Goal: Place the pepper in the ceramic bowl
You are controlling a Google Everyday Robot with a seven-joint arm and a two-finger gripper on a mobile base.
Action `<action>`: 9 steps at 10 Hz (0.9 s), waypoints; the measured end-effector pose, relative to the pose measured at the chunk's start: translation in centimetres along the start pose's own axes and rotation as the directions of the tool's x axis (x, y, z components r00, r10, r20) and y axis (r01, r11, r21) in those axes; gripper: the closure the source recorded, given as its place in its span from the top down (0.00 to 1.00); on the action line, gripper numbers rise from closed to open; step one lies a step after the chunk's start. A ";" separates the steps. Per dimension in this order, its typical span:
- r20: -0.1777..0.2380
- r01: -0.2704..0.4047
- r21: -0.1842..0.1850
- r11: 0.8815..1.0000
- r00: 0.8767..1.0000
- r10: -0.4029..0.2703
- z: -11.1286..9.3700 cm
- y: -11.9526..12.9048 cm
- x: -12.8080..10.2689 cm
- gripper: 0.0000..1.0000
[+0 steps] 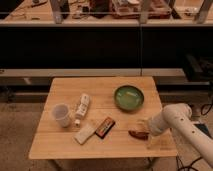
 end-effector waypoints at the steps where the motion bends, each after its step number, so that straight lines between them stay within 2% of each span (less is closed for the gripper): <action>1: 0.007 -0.004 0.008 1.000 1.000 0.004 0.3 -0.2 0.0 0.69; 2: 0.012 -0.004 0.014 1.000 1.000 0.004 0.3 -0.2 -0.1 0.61; 4: 0.019 -0.004 0.032 0.999 1.000 0.003 -0.1 -0.3 0.1 0.38; 5: 0.014 -0.002 0.039 0.999 1.000 0.002 -0.2 -0.4 0.3 0.32; 6: 0.004 0.001 0.044 0.999 1.000 -0.002 -0.4 -0.4 0.6 0.28; 9: -0.006 0.017 0.036 0.999 1.000 -0.017 -0.5 0.0 0.7 0.28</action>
